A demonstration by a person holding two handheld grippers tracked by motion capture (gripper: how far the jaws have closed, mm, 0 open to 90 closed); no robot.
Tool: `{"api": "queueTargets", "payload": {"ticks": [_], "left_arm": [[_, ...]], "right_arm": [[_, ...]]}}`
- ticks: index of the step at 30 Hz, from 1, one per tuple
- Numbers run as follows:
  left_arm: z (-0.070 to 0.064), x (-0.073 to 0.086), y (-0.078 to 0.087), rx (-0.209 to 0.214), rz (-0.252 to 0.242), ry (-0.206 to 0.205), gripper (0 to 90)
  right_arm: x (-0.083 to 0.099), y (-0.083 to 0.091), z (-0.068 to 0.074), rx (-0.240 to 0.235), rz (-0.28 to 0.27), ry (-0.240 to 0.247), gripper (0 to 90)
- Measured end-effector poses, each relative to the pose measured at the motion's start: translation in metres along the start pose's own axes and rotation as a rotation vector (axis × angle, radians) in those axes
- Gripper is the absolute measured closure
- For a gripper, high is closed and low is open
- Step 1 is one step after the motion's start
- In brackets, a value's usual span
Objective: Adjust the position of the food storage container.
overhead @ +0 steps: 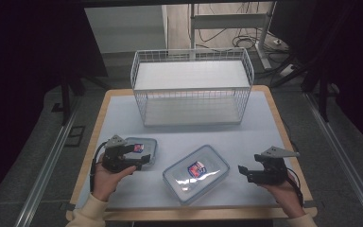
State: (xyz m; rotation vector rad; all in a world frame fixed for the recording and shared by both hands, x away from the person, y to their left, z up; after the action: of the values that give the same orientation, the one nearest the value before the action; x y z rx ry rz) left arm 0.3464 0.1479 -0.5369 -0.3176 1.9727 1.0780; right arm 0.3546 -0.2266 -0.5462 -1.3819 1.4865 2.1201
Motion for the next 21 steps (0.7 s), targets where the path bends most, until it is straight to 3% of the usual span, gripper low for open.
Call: {"api": "queueTargets", "payload": {"ticks": [6,8,9,12,13,14,15,19,21], "left_arm": [[-0.003,0.001,0.001,0.015,0.013,0.0,19.7],[-0.007,0.002,-0.001,0.022,0.029,-0.015,26.0],[-0.009,0.003,-0.001,0.025,0.04,-0.032,30.0],[-0.027,0.006,-0.002,0.105,0.081,-0.071,54.8],[-0.027,0.006,-0.002,0.105,0.081,-0.071,64.3],[-0.034,0.007,-0.002,0.13,0.099,-0.081,64.3],[-0.044,0.008,-0.002,0.167,0.117,-0.107,76.7],[-0.065,0.01,0.002,0.226,0.138,-0.152,89.2],[-0.08,0.012,0.003,0.262,0.151,-0.172,90.0]], "right_arm": [[0.004,-0.002,-0.002,0.007,0.019,-0.005,18.2],[0.006,-0.003,-0.003,0.014,0.029,0.001,18.2],[0.006,-0.004,-0.003,0.017,0.033,0.002,18.2],[0.009,-0.006,-0.003,0.021,0.042,0.012,18.2],[0.01,-0.007,-0.003,0.025,0.049,0.014,18.2],[0.01,-0.007,-0.003,0.025,0.049,0.014,18.2],[0.012,-0.008,-0.003,0.029,0.057,0.018,18.2],[0.011,-0.008,-0.001,0.029,0.055,0.023,18.2],[0.011,-0.008,-0.001,0.029,0.053,0.02,18.2]]}}
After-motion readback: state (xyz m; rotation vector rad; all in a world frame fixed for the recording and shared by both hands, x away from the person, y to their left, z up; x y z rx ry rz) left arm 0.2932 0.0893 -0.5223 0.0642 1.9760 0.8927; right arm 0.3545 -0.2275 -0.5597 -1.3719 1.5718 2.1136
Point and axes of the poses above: each handheld gripper's, and its own axes: y roughly backward along the jaws, x roughly out of its underside, z roughly to its left, the point moved 10 cm from there along -y, roughly forward along the jaws, and after that the axes turned 3 degrees about x, right-handed, at the moved point
